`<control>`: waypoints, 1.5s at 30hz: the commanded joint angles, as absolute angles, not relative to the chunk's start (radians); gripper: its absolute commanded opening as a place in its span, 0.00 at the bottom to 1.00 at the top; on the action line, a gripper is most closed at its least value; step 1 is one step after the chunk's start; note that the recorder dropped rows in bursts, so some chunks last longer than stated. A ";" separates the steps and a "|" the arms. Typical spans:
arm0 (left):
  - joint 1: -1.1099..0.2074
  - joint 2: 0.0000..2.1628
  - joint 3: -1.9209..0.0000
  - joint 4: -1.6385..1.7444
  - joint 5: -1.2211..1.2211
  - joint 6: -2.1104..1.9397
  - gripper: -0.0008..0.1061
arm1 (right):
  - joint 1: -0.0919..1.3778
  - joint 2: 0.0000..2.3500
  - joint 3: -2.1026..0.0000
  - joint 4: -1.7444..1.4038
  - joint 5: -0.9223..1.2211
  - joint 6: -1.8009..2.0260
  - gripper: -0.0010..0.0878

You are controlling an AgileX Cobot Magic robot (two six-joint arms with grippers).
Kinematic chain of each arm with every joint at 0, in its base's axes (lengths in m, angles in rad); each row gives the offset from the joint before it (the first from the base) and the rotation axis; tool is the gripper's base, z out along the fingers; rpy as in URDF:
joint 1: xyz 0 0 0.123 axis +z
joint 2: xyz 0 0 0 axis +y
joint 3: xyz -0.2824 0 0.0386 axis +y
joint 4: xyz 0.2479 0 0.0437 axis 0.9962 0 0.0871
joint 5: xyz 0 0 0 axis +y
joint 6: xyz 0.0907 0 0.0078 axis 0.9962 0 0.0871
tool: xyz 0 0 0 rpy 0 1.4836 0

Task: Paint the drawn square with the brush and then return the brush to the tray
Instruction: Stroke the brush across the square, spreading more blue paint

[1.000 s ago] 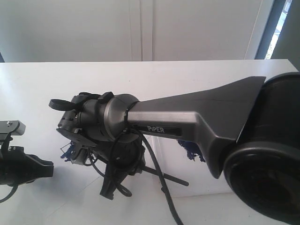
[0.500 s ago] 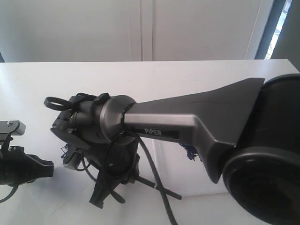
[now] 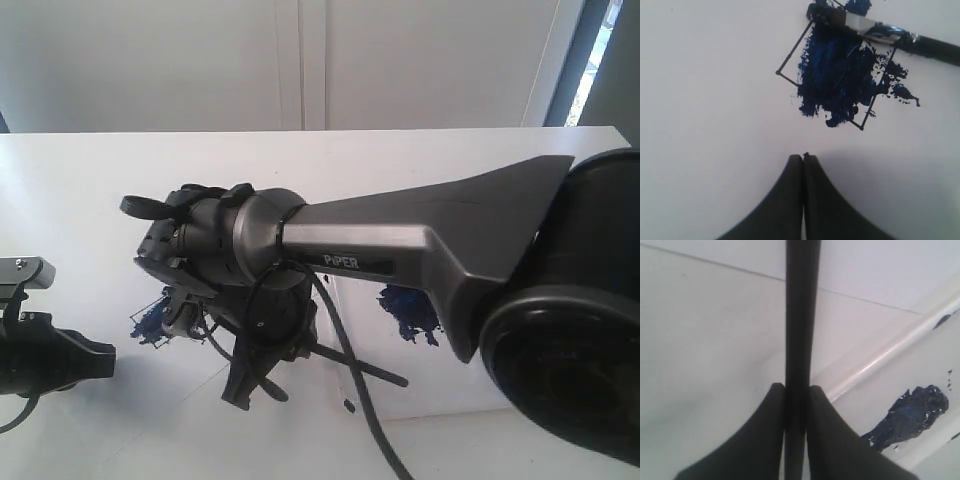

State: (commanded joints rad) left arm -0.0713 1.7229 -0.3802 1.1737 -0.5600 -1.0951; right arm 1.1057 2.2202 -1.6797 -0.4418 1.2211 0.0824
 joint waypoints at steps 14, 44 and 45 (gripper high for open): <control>-0.071 1.723 -0.380 1.180 -0.572 -1.095 0.01 | 1.199 2.209 -1.680 -0.467 1.221 0.060 0.01; -0.071 1.723 -0.380 1.118 -0.497 -1.095 0.01 | 1.196 2.174 -1.521 -0.450 1.221 0.117 0.01; -0.071 1.723 -0.380 1.118 -0.497 -1.095 0.01 | 1.191 2.162 -1.507 -0.450 1.221 0.117 0.01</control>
State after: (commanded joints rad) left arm -0.0713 1.7229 -0.3802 1.1182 -0.4975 -1.0951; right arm 1.1909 2.1624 -1.5073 -0.4499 1.2211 0.1166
